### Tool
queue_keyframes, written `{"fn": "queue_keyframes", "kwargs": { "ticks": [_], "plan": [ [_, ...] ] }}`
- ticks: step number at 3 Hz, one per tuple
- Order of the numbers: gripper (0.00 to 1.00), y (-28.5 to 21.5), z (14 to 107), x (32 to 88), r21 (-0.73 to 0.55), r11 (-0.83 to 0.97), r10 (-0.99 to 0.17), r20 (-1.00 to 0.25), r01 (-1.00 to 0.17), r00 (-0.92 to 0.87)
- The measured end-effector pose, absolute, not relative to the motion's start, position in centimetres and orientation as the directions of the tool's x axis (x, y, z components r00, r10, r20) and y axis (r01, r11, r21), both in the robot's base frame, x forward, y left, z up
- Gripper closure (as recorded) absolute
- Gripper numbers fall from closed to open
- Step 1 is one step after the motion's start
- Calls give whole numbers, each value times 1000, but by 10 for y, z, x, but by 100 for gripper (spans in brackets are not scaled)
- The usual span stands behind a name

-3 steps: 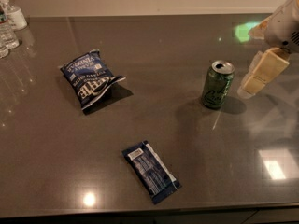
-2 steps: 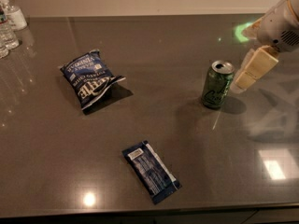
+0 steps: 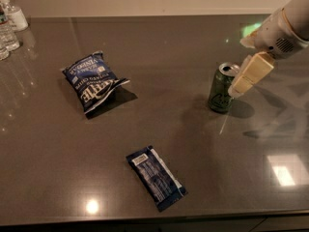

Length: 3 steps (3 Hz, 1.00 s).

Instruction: Move green can near rxbar blueberry

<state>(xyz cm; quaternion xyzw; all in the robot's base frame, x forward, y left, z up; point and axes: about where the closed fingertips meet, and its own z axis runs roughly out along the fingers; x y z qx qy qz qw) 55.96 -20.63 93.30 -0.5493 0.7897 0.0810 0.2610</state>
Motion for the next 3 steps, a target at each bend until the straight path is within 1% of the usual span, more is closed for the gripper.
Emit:
{"fn": "queue_keyframes", "kwargs": {
  "ticks": [2,3],
  "plan": [
    [0,-201,908,563,-99,390,-814,-501,-915,-293],
    [18,-196,902,559,-82,381,-814,-501,-921,-293]
  ]
}}
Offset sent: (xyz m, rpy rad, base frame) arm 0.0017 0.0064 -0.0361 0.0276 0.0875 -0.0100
